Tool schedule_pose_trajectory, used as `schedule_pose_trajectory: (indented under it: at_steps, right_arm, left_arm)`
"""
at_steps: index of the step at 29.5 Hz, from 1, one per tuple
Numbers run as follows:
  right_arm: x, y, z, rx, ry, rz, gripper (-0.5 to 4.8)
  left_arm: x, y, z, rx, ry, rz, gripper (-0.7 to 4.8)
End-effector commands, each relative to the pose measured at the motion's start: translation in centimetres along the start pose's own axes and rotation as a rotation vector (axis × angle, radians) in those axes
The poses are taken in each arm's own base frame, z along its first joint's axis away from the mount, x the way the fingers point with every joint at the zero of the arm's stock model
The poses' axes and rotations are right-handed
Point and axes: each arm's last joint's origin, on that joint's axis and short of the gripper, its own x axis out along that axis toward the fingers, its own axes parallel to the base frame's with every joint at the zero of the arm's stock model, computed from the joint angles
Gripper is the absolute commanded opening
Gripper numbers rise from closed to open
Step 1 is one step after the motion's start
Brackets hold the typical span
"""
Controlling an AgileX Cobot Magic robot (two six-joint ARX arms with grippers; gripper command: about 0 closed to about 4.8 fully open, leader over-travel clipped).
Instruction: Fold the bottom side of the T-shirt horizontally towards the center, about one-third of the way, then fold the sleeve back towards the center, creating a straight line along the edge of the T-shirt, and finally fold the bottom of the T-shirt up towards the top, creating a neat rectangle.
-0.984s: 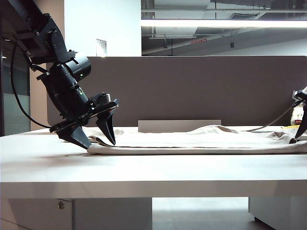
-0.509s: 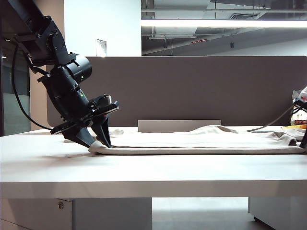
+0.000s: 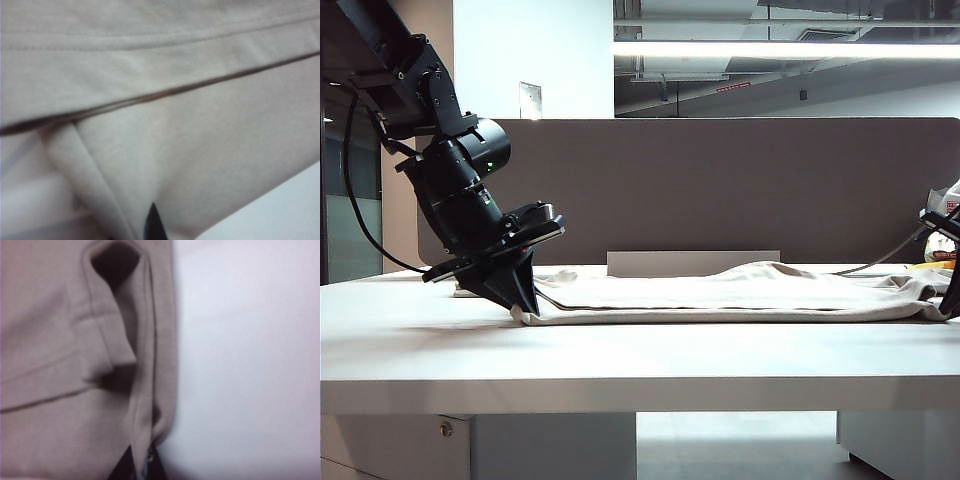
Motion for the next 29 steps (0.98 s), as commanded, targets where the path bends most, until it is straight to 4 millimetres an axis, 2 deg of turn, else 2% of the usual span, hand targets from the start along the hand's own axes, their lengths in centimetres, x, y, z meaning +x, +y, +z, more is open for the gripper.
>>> schedule_pose_trajectory:
  at_steps: [1, 7, 13, 16, 25, 29]
  right_arm:
    - [-0.8, 0.2, -0.6, -0.032, 0.054, -0.037, -0.06]
    - [-3.1, 0.6, -0.4, -0.037, 0.041, -0.038, -0.06]
    - [-4.8, 0.4, -1.1, -0.062, 0.059, -0.055, -0.06]
    - [-5.5, -0.2, -2.5, -0.055, 0.037, -0.060, -0.06]
    - [-7.5, -2.2, -8.4, -0.004, -0.011, -0.057, -0.06]
    - [-8.2, -2.4, -10.4, 0.007, -0.023, -0.058, -0.06]
  left_arm:
    - [-0.1, -0.1, -0.5, -0.004, 0.048, -0.009, -0.06]
    - [-0.6, -0.3, -1.7, -0.007, 0.054, -0.034, -0.06]
    - [-2.0, -0.7, -4.0, -0.002, 0.001, -0.011, -0.06]
    - [-3.0, -1.0, -5.2, -0.012, -0.049, -0.010, -0.06]
    - [-6.7, -2.0, -9.0, -0.018, -0.177, 0.016, -0.06]
    - [-7.6, -2.3, -10.7, -0.028, -0.179, 0.014, -0.06]
